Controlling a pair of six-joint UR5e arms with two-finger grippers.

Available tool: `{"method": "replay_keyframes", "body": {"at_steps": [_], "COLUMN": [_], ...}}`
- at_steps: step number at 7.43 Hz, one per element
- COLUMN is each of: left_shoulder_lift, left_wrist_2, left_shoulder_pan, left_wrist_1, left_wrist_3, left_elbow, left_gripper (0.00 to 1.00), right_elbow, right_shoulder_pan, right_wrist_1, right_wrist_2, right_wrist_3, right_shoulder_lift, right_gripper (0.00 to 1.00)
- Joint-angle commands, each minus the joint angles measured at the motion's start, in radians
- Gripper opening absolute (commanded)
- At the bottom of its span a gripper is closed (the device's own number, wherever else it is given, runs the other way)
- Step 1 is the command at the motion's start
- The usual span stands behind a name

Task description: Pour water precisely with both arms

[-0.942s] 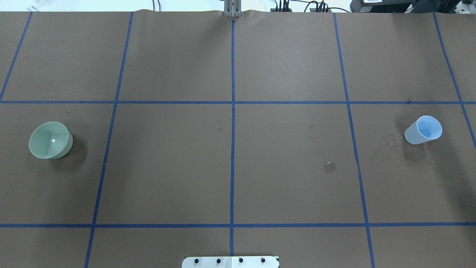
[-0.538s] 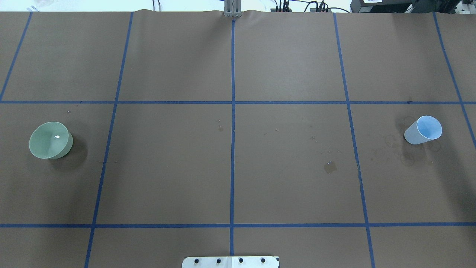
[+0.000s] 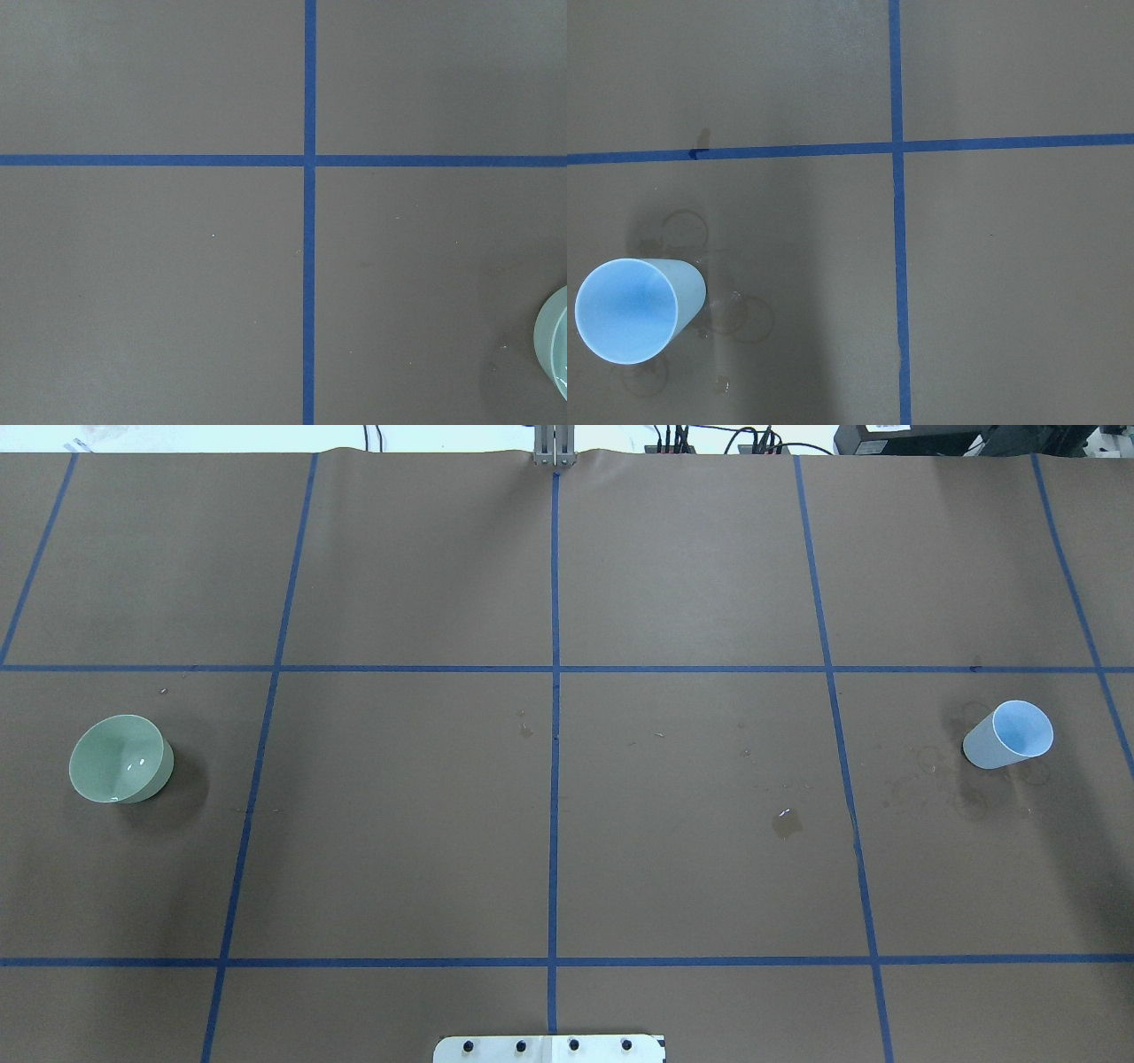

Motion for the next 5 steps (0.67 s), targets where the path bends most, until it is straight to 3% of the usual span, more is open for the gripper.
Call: {"method": "replay_keyframes", "body": {"at_steps": [1, 5], "left_shoulder_lift": [-0.001, -0.004], "left_wrist_2": [0.000, 0.000], "left_shoulder_pan": [0.000, 0.000], "left_wrist_1": [0.000, 0.002], "left_wrist_3": [-0.001, -0.002], "left_elbow": [0.000, 0.006], "left_gripper": [1.00, 1.00], "right_elbow": [0.000, 0.000], "right_shoulder_pan": [0.000, 0.000], "right_wrist_1": [0.000, 0.001], "right_wrist_2": [-0.004, -0.007], "right_wrist_3": [0.000, -0.001], "right_shoulder_lift": [-0.001, -0.030], "right_gripper": [0.99, 0.99]}}
